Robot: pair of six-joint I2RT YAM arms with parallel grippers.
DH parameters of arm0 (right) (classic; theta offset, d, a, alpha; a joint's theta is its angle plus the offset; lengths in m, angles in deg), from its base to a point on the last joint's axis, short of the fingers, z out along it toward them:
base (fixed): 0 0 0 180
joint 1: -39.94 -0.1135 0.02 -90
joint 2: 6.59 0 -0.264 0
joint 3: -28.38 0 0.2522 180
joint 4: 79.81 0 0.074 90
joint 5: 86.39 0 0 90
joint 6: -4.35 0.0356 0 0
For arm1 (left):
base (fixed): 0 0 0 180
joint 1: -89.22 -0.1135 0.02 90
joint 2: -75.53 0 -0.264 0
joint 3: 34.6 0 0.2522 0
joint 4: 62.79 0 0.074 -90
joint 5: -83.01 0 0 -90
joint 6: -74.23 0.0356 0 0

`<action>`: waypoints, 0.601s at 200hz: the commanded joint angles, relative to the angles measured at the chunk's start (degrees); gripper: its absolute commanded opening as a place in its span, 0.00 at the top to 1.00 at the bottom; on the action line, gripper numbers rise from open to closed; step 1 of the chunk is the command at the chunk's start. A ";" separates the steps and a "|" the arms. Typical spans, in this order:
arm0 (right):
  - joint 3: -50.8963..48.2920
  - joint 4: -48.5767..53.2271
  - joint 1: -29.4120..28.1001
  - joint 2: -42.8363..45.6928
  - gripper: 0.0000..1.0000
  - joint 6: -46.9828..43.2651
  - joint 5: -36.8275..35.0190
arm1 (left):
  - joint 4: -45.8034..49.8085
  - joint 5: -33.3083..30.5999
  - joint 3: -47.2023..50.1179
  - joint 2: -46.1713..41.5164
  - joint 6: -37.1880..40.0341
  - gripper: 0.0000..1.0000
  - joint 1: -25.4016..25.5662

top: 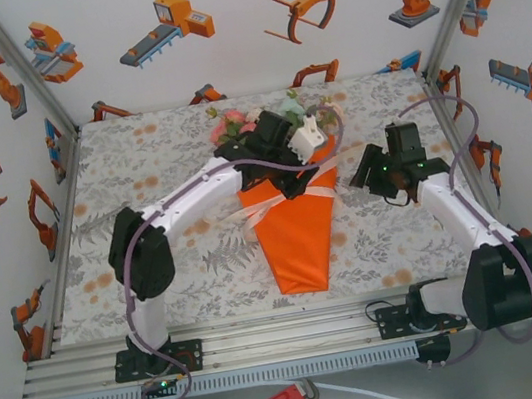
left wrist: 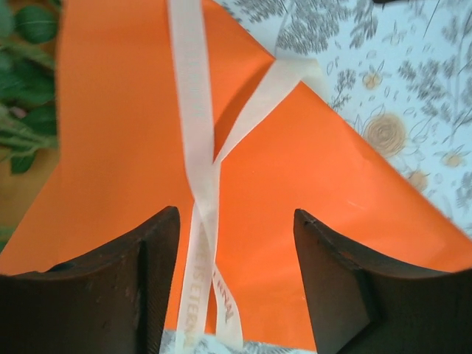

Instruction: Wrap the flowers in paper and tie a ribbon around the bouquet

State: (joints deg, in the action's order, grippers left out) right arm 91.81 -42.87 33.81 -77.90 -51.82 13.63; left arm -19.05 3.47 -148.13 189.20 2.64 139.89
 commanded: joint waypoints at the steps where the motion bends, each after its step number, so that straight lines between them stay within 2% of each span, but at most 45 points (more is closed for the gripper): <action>1: 1.58 0.07 0.24 1.99 0.46 0.33 3.06 | -0.71 1.34 -2.02 3.56 9.16 0.38 0.13; 35: 0.52 -0.33 0.24 2.80 0.46 1.22 3.25 | -1.62 2.90 -4.12 8.43 10.77 0.37 0.04; 58: 0.16 -0.25 0.24 3.31 0.47 1.59 3.69 | -1.96 2.37 -5.90 11.60 10.68 0.43 -0.12; 66: 0.12 -0.16 0.24 3.61 0.47 1.54 3.69 | -2.03 2.81 -6.18 12.28 10.44 0.48 -0.14; 86: -0.19 0.10 0.24 4.81 0.47 1.51 3.30 | -1.88 5.79 -6.14 12.31 8.52 0.71 -0.70; 106: -0.92 -0.44 0.24 6.01 0.47 0.44 3.06 | 3.54 8.33 -8.50 12.63 7.28 1.00 -0.92; 120: -3.51 -4.94 0.18 8.42 0.47 -0.22 4.89 | 6.92 11.96 -9.92 11.98 4.04 1.00 -1.82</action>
State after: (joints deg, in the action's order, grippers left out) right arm 91.44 -43.19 33.81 -73.13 -51.02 16.34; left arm -18.20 8.65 -154.16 201.63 10.33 139.34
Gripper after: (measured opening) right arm 0.531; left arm 0.018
